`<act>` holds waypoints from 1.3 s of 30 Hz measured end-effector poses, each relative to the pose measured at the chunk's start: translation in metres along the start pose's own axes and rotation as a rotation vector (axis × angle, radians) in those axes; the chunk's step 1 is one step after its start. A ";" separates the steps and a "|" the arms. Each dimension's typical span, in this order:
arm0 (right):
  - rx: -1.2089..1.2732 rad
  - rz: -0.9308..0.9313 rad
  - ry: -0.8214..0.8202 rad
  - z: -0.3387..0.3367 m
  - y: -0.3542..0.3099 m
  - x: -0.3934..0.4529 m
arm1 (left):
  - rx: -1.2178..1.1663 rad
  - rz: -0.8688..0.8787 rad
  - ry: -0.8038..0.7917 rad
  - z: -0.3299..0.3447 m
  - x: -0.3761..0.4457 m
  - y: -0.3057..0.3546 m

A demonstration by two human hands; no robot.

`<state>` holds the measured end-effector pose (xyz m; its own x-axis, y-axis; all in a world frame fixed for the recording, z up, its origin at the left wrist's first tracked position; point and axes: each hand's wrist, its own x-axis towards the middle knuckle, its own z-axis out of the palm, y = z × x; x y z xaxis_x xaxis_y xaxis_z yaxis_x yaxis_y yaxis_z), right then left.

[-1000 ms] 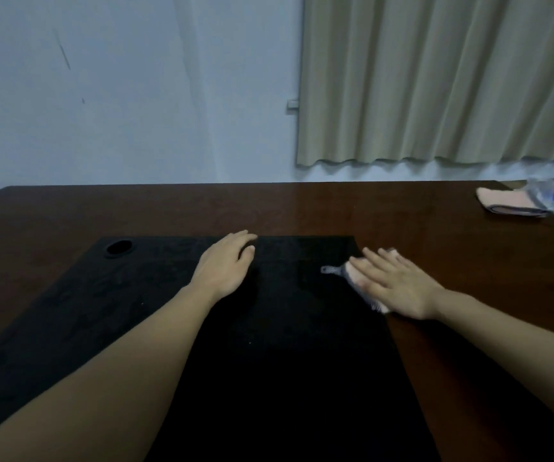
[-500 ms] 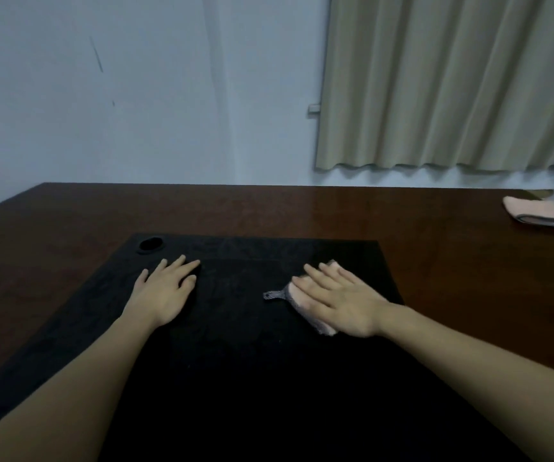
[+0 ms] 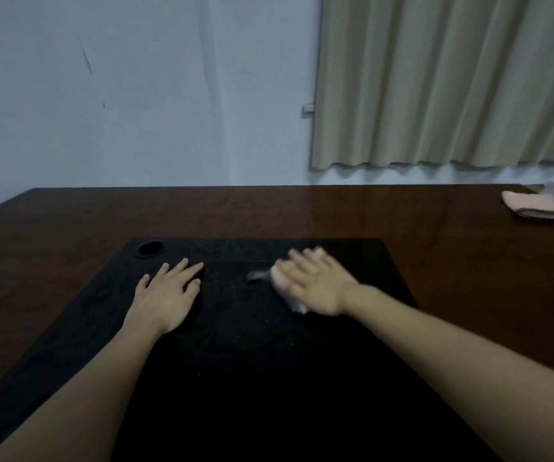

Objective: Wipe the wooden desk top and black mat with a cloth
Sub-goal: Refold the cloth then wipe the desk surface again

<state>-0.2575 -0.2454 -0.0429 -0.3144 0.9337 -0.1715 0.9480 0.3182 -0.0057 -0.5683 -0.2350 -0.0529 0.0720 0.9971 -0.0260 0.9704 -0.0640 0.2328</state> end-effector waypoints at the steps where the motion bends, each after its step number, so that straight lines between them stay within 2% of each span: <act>1: 0.021 -0.084 -0.019 0.003 -0.010 -0.015 | 0.000 0.000 -0.001 0.001 0.000 -0.001; 2: 0.042 -0.147 -0.034 0.003 -0.014 -0.031 | -0.002 -0.002 0.001 0.001 -0.001 -0.001; 4: 0.026 -0.160 -0.022 0.005 0.005 -0.048 | -0.007 -0.008 0.005 0.002 -0.001 -0.002; 10: 0.050 0.319 -0.025 0.004 0.121 -0.051 | 0.037 -0.010 0.003 0.005 -0.002 0.003; 15: 0.112 0.504 -0.004 0.008 0.145 -0.037 | 0.042 -0.011 -0.012 0.002 -0.006 0.003; 21: 0.108 0.463 0.003 0.008 0.144 -0.033 | 0.074 -0.008 -0.021 0.004 -0.005 0.002; 32: 0.038 0.257 0.000 0.005 0.124 -0.015 | 0.076 -0.016 0.003 0.005 -0.003 0.000; 39: 0.081 0.272 0.013 0.006 0.119 -0.017 | 0.057 -0.010 -0.001 0.003 -0.005 0.000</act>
<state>-0.1388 -0.2247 -0.0470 -0.0477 0.9851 -0.1650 0.9983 0.0417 -0.0396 -0.5682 -0.2401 -0.0561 0.0629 0.9976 -0.0287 0.9826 -0.0569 0.1765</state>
